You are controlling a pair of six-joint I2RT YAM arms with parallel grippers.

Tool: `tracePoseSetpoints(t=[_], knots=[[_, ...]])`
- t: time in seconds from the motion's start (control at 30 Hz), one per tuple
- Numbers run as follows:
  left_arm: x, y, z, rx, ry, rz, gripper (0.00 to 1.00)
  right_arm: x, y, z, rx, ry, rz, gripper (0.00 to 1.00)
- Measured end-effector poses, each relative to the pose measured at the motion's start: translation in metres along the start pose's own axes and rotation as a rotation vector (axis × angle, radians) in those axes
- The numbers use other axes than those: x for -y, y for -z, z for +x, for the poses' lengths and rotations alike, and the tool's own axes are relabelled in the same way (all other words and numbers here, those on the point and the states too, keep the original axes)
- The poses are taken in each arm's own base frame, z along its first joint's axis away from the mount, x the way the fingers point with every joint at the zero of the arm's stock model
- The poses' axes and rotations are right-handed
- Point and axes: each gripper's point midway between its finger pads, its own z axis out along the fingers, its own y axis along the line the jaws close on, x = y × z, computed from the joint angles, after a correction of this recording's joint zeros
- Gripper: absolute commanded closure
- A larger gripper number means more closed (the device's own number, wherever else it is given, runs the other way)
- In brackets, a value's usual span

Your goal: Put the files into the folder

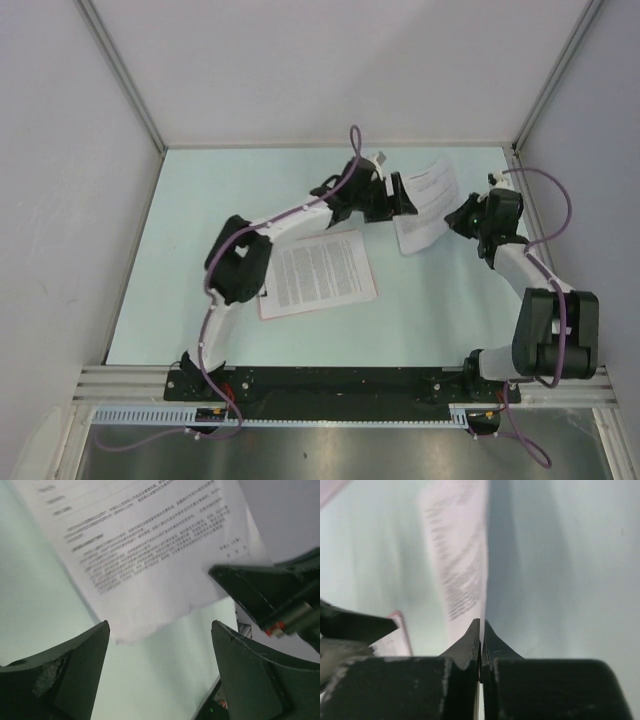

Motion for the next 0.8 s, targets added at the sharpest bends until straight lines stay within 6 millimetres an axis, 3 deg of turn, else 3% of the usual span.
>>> tracePoseSetpoints(t=[0.07, 0.13, 0.2, 0.23, 0.3, 0.33, 0.4, 0.47, 0.6, 0.73, 0.8], knots=[[0.024, 0.044, -0.019, 0.038, -0.073, 0.013, 0.12, -0.028, 0.017, -0.026, 0.061, 0.072, -0.049, 1.0], [0.044, 0.102, -0.038, 0.101, -0.122, 0.022, 0.13, -0.058, 0.037, -0.041, 0.101, 0.134, -0.108, 1.0], [0.057, 0.173, -0.056, 0.208, -0.164, 0.04, 0.13, -0.096, 0.061, -0.049, 0.129, 0.204, -0.19, 1.0], [0.059, 0.221, -0.065, 0.281, -0.177, 0.041, 0.13, -0.117, 0.074, -0.051, 0.135, 0.24, -0.242, 1.0], [0.056, 0.285, -0.076, 0.412, -0.192, 0.042, 0.13, -0.157, 0.098, -0.047, 0.134, 0.303, -0.341, 1.0], [0.044, 0.312, -0.078, 0.471, -0.186, 0.016, 0.13, -0.174, 0.108, -0.044, 0.128, 0.329, -0.389, 1.0], [0.017, 0.345, -0.069, 0.538, -0.177, -0.038, 0.13, -0.206, 0.128, -0.031, 0.097, 0.374, -0.492, 1.0], [-0.019, 0.362, -0.042, 0.54, -0.152, -0.117, 0.13, -0.237, 0.147, -0.011, 0.042, 0.407, -0.613, 1.0], [-0.078, 0.368, 0.004, 0.484, -0.101, -0.262, 0.12, -0.287, 0.184, 0.042, -0.127, 0.413, -0.856, 1.0], [-0.108, 0.374, 0.029, 0.451, -0.063, -0.352, 0.12, -0.317, 0.213, 0.091, -0.323, 0.403, -1.043, 1.0], [-0.112, 0.38, 0.033, 0.467, -0.058, -0.374, 0.12, -0.318, 0.212, 0.108, -0.408, 0.398, -1.074, 1.0]])
